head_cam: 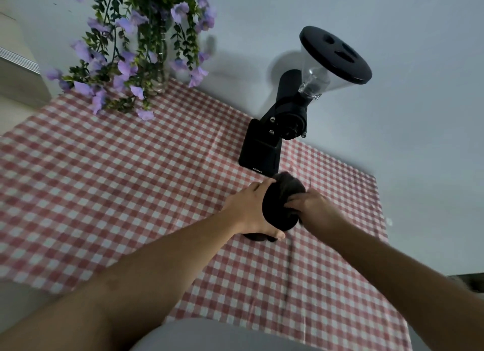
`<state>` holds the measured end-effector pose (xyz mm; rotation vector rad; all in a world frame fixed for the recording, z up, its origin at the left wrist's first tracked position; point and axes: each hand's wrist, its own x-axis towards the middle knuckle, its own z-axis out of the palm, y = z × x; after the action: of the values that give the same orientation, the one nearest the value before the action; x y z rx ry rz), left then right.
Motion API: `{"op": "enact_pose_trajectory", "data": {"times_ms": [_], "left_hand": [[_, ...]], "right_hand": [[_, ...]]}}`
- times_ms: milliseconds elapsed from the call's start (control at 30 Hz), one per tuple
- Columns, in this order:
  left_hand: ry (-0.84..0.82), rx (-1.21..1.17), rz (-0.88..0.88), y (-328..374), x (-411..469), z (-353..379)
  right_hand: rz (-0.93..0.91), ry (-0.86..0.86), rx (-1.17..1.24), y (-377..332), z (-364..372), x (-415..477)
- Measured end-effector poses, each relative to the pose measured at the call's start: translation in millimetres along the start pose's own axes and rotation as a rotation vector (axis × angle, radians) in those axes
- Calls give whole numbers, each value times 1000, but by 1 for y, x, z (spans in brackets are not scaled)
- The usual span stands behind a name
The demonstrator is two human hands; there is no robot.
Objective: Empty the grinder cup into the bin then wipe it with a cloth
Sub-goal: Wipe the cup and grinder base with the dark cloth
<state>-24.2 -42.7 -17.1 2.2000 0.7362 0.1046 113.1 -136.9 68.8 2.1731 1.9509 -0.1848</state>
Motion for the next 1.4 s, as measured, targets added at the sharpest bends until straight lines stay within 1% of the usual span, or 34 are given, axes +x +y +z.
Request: {"op": "enact_pose_trajectory", "data": {"times_ms": [33, 67, 167, 200, 233, 333, 400, 433, 467, 567, 600, 633, 667, 733, 800, 833, 867, 900, 933, 967, 1033, 1067, 1100, 1167, 1233, 1267, 1300, 1333, 1367, 1400], "left_hand": [[19, -26, 3, 0, 1, 1], [29, -48, 12, -1, 1, 1], [26, -50, 15, 0, 0, 4], [22, -46, 13, 1, 0, 2], [15, -45, 10, 1, 0, 1], [-4, -37, 14, 1, -2, 0], [-4, -26, 8, 0, -3, 0], [-7, -29, 3, -1, -2, 0], [-4, -38, 3, 0, -2, -1], [16, -47, 15, 2, -1, -2], [18, -50, 22, 3, -1, -3], [16, -56, 27, 3, -1, -3], [4, -53, 23, 3, -2, -4], [-25, -21, 5, 3, -3, -4], [-22, 12, -2, 3, -3, -4], [-23, 24, -7, 3, -3, -4], [-29, 33, -12, 3, -2, -5], [-31, 30, -14, 3, -1, -4], [-23, 11, -16, 2, 0, -4], [-11, -24, -20, -1, 1, -3], [-3, -91, -19, -2, 1, -2], [-9, -102, -22, -1, 1, -3], [-28, -95, -23, 0, 2, -4], [-73, -33, -39, 4, 2, -9], [-108, 30, -74, 9, 1, -13], [-125, 45, -76, 12, 1, -16], [-144, 50, -77, 15, 1, -19], [-163, 54, -76, 18, 0, -23], [-182, 61, -77, 19, 1, -26], [-206, 74, -78, 20, 1, -28]], "right_hand": [[102, -39, 91, -7, 4, -6], [162, -66, 151, -14, 5, -11], [142, -146, 252, -11, -5, -10], [161, -152, 282, -9, -10, -5], [193, -120, 296, -7, -14, 3], [358, 104, 347, -13, -16, 28], [402, 156, 368, -23, -10, 30], [389, 127, 388, -26, -7, 26], [344, 64, 390, -27, -7, 19], [136, -254, 359, -12, -23, -4], [69, -324, 337, -3, -33, -6], [26, -354, 309, 5, -42, -4], [0, -319, 284, 11, -49, 0], [-34, -157, 263, 17, -49, 10], [-79, -71, 182, 17, -31, 12], [-63, -38, 134, 14, -19, 8], [-8, -7, 146, 10, -8, 1], [79, 11, 209, 4, -3, -9], [115, 10, 263, -2, -1, -19], [133, -29, 326, -7, -1, -27], [107, -101, 365, -6, -14, -36], [113, -104, 416, 0, -24, -35], [144, -73, 478, 9, -31, -31], [236, 88, 597, 28, -34, -20], [346, 253, 787, 36, -18, -11], [394, 301, 889, 30, -4, -9], [451, 333, 966, 23, 15, -11], [548, 345, 1082, 16, 32, -16], [617, 329, 1147, 11, 51, -22], [668, 254, 1205, 9, 69, -29]]}}
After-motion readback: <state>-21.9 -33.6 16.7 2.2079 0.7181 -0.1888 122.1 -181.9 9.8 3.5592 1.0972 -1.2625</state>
